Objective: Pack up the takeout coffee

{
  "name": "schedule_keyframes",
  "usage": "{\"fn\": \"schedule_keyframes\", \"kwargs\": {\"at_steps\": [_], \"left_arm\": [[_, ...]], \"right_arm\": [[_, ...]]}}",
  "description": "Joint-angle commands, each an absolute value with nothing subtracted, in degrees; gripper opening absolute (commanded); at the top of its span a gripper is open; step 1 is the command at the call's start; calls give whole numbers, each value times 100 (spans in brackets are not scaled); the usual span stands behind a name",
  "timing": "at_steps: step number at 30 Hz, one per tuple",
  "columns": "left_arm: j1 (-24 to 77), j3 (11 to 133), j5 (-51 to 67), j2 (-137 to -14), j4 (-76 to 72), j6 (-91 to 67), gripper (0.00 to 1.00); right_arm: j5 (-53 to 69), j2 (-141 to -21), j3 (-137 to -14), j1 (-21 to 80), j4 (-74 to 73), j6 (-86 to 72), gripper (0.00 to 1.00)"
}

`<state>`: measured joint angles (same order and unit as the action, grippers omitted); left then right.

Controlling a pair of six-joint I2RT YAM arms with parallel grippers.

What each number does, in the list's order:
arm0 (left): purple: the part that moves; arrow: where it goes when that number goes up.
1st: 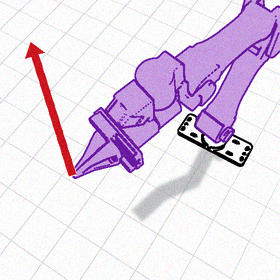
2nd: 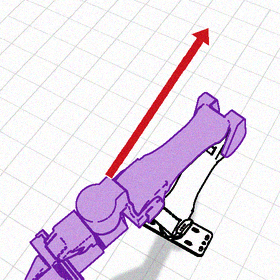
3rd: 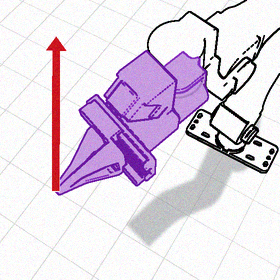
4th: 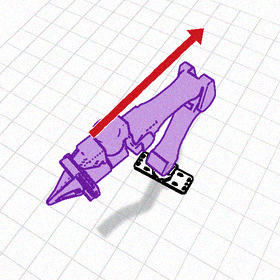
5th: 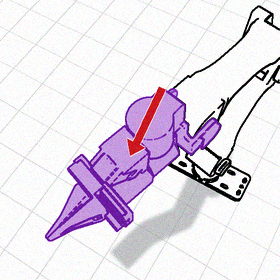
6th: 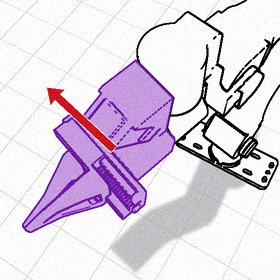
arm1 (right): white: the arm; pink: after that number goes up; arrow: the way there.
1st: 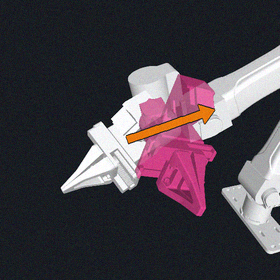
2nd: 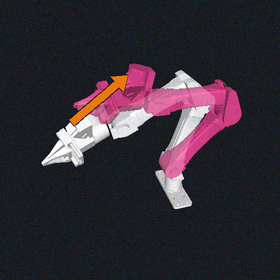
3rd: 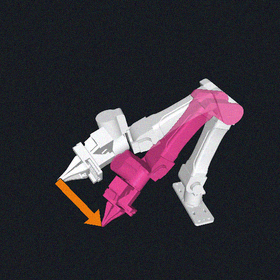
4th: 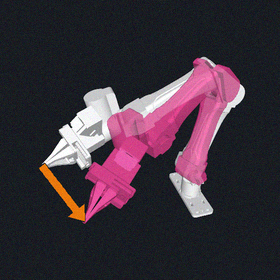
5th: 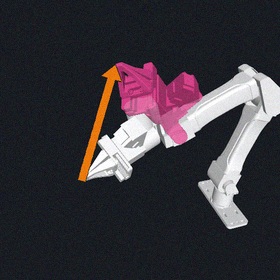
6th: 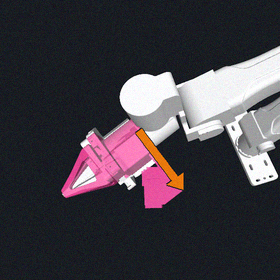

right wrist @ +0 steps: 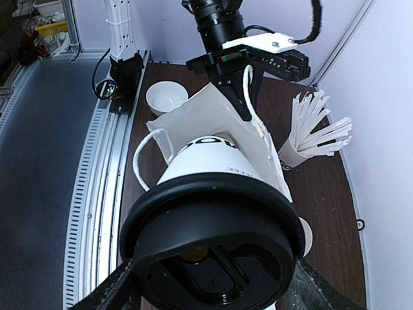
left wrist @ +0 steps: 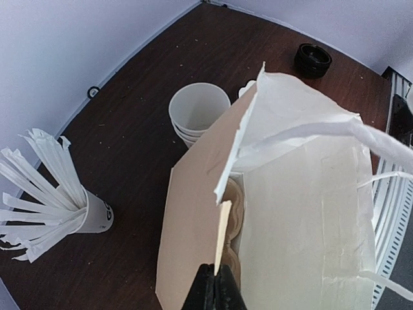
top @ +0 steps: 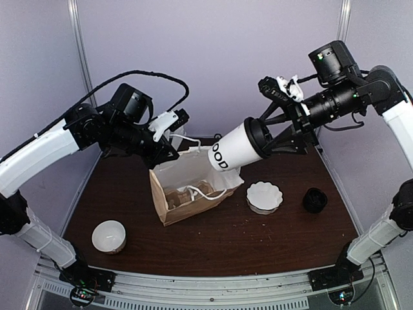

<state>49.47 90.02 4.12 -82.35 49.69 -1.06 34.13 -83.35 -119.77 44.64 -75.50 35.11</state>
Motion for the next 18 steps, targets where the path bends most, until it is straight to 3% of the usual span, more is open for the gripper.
{"fn": "schedule_keyframes", "kwargs": {"at_steps": [1,11,18], "left_arm": [[4913,8856,330,-8067,4471,-253,0],[4947,8742,736,-8100,4324,-487,7],[4975,8754,936,-7991,4252,-604,5]], "right_arm": [[2439,-8566,-11953,4999,-7510,3662,68],[842,-9016,-11741,5629,-6992,3576,68],[198,-9226,-11569,6085,-6921,3773,68]]}}
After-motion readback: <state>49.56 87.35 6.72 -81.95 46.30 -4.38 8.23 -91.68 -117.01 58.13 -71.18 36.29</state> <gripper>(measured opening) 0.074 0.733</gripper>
